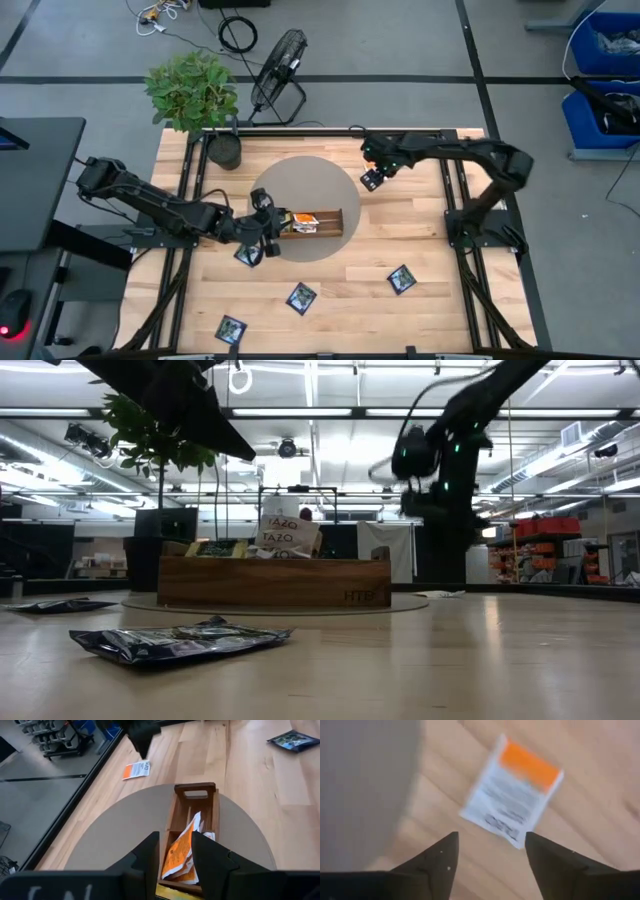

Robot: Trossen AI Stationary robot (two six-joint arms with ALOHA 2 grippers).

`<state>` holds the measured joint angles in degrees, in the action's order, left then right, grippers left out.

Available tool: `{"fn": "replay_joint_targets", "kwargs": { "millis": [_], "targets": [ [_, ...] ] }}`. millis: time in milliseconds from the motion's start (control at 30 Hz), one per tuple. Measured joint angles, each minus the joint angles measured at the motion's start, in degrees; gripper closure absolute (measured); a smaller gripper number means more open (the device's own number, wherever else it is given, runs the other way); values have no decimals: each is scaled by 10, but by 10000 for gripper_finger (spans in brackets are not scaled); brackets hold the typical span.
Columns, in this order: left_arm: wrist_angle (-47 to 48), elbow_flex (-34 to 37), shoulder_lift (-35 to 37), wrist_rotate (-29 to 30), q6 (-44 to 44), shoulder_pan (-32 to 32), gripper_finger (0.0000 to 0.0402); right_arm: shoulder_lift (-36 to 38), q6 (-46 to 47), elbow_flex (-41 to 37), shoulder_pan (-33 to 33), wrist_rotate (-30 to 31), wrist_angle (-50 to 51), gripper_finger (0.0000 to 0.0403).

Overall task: Pick & Place Tea
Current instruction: Put the orange tea bag into the wooden organizer

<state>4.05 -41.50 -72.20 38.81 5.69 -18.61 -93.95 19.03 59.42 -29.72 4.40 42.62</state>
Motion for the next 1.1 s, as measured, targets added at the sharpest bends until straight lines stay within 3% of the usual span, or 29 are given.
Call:
{"fn": "replay_joint_targets", "kwargs": {
  "millis": [133, 333, 767, 1100],
  "targets": [
    [0, 0, 0, 0, 0, -4, 285, -51, -5, -1, -16, 11, 14, 140],
    [0, 0, 0, 0, 0, -4, 285, -64, 5, -1, -20, 26, -28, 126],
    [0, 0, 0, 0, 1, -4, 285, -68, 17, -2, -43, 26, -19, 139],
    [0, 0, 0, -1, 2, -3, 285, -63, 32, -67, -50, 19, -87, 163]
  ]
}}
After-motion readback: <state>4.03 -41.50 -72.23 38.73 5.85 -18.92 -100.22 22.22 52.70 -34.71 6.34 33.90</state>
